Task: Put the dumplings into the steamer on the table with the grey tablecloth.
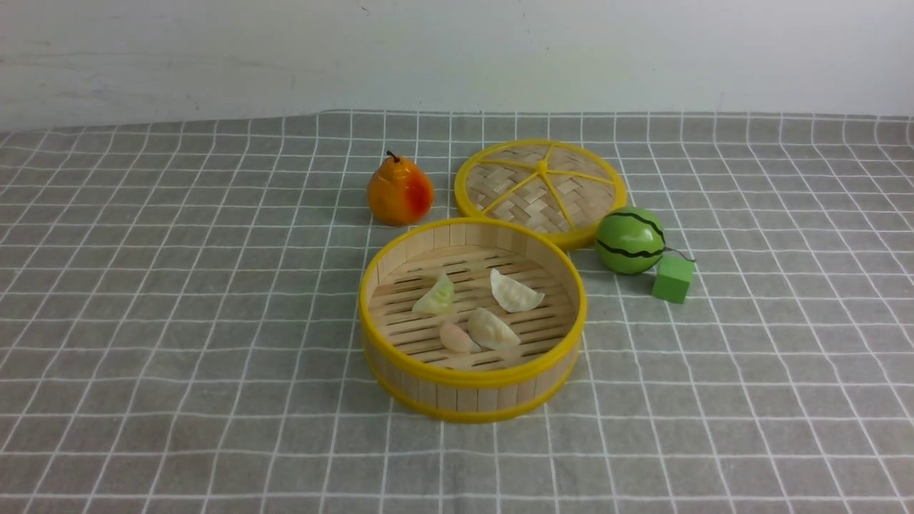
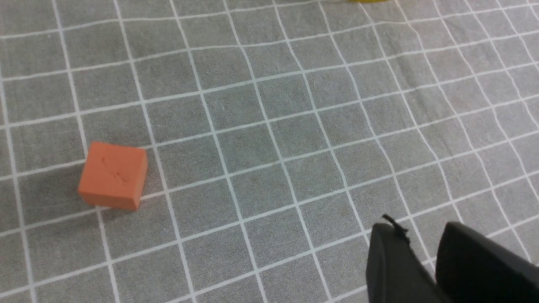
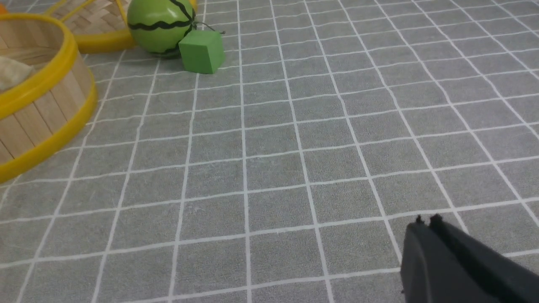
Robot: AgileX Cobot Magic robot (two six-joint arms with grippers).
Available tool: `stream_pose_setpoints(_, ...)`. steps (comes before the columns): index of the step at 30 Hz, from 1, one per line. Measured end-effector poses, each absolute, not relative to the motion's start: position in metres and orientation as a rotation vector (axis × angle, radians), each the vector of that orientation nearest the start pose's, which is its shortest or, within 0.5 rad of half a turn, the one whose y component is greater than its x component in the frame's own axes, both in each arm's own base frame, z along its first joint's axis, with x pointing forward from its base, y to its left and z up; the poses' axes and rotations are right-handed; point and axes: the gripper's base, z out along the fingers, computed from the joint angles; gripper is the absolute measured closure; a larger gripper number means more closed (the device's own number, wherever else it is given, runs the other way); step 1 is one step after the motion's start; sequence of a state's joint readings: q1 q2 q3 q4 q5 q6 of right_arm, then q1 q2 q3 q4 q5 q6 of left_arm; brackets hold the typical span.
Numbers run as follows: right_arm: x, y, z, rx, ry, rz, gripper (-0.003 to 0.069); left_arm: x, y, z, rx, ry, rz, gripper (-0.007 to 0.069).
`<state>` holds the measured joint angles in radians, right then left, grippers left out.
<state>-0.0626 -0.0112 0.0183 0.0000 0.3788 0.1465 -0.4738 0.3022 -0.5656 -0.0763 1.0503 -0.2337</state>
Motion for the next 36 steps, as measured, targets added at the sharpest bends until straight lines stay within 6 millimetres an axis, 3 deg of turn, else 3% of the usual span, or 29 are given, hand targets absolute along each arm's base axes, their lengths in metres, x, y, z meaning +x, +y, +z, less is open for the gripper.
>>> stream_pose_setpoints(24, 0.052, -0.003, 0.174, 0.195, 1.86, 0.058, 0.0664, 0.036, -0.024, 0.287, 0.261, 2.275, -0.461, 0.0449)
stream_pose_setpoints(31, 0.052, -0.003, 0.174, 0.195, 1.86, 0.058, 0.0658, 0.053, -0.019, 0.274, 0.062, 1.817, -0.432, 0.0639)
stream_pose_setpoints(36, 0.052, -0.003, 0.174, 0.195, 1.86, 0.058, 0.0653, 0.054, -0.009, 0.246, -0.071, 1.629, -0.321, 0.0638)
